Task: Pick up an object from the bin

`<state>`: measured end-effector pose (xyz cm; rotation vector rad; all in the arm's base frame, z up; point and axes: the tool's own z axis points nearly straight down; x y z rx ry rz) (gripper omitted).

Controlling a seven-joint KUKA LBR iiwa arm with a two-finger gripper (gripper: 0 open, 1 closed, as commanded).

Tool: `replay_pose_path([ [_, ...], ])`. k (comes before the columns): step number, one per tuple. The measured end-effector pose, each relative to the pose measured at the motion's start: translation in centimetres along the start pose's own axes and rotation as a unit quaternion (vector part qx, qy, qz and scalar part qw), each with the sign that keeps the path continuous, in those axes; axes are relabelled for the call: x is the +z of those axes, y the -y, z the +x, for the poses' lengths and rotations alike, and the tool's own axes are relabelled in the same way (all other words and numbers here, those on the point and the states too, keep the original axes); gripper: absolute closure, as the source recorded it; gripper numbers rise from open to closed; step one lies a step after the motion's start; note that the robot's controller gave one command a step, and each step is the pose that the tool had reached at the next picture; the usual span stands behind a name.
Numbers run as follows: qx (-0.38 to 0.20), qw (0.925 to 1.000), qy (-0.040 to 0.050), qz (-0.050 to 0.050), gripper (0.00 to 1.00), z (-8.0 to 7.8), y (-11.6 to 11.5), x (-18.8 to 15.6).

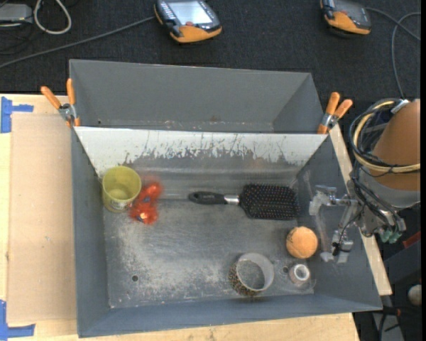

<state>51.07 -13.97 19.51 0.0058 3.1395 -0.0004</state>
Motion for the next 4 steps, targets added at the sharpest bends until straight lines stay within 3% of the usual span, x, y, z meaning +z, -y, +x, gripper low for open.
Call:
replay_pose_path([
  [1,0.042,0.9991,-0.0001,-0.001,0.0,0.2,0.0,7.2],
  [2,0.054,0.9986,0.0026,0.0,0.0,0.7,-0.1,12.3],
  [3,0.074,0.9973,-0.0031,-0.002,1.0,-0.5,0.1,12.1],
  [4,0.073,0.9973,-0.0031,-0.002,1.0,-0.5,0.1,12.1],
])
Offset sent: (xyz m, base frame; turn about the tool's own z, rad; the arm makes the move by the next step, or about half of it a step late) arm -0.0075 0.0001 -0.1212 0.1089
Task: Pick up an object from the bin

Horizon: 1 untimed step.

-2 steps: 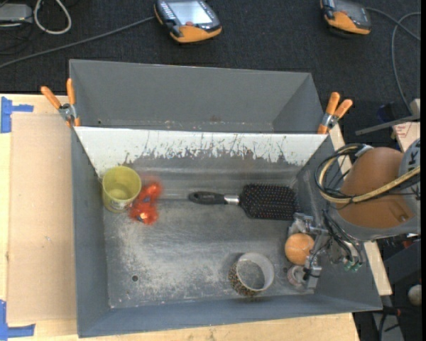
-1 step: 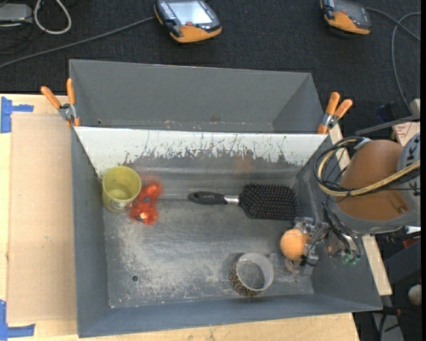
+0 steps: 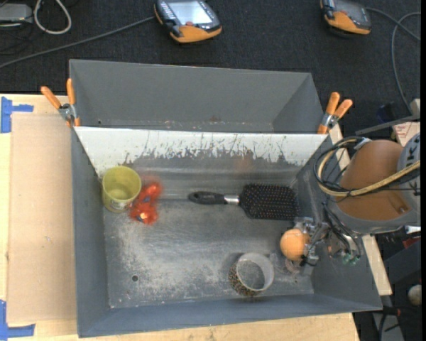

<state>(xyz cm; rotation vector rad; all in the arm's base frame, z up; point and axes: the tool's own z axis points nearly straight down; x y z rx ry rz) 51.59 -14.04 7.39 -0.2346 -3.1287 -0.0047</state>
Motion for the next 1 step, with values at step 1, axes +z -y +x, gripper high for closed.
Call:
replay_pose_path([
  [1,-0.004,1.0,-0.0022,0.0,1.0,0.83,-0.21,-5.13],
])
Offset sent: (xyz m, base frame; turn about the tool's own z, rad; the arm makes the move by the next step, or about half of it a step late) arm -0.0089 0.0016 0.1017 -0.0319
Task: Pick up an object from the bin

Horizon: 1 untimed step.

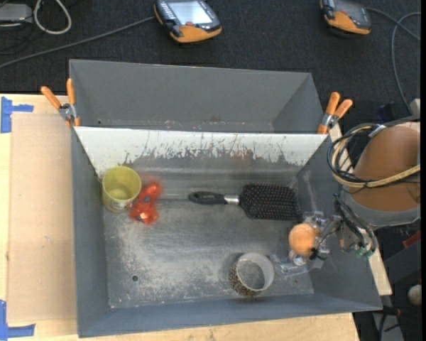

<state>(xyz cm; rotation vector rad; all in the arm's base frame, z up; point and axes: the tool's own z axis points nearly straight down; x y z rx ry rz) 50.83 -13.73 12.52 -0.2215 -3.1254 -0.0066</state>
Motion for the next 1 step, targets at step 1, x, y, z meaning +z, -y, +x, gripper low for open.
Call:
replay_pose_path([
  [1,-0.011,0.9999,0.0028,0.001,1.0,0.06,0.11,-5.23],
])
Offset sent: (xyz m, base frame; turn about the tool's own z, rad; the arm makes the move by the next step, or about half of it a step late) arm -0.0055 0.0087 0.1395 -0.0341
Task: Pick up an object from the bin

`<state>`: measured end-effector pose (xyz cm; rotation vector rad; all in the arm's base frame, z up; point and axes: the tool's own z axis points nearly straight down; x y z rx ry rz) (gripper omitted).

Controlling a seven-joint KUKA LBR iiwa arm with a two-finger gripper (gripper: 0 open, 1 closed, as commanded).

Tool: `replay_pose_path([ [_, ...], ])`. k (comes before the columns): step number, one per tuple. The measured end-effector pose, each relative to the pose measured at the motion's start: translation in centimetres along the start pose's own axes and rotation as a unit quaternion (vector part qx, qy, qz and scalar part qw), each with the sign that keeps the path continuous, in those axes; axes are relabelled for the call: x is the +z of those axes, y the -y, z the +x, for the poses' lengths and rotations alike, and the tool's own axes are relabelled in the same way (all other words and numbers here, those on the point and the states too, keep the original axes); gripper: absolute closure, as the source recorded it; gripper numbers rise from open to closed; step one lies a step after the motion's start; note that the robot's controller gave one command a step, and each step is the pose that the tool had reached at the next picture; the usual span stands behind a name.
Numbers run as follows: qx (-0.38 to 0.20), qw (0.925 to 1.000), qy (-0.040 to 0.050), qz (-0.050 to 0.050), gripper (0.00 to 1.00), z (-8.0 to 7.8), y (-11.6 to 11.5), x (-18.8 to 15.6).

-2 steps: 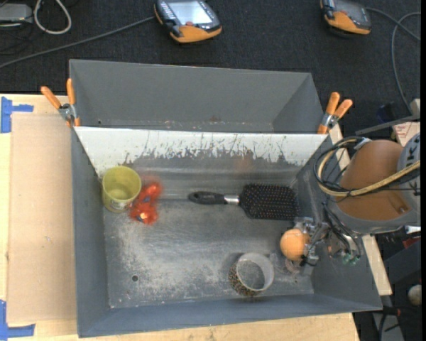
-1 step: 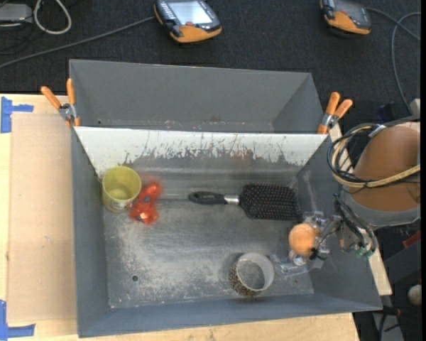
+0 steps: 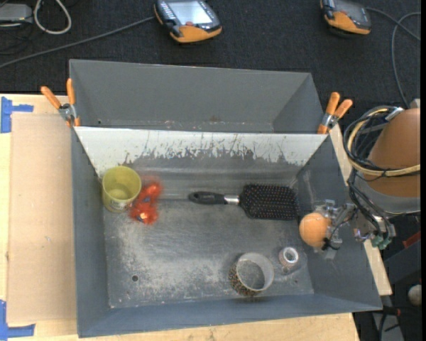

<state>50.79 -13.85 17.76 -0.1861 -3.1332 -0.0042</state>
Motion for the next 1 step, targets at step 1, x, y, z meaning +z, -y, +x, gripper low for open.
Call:
replay_pose_path([
  [1,-0.004,1.0,-0.0039,-0.001,1.0,0.57,-0.62,-5.52],
])
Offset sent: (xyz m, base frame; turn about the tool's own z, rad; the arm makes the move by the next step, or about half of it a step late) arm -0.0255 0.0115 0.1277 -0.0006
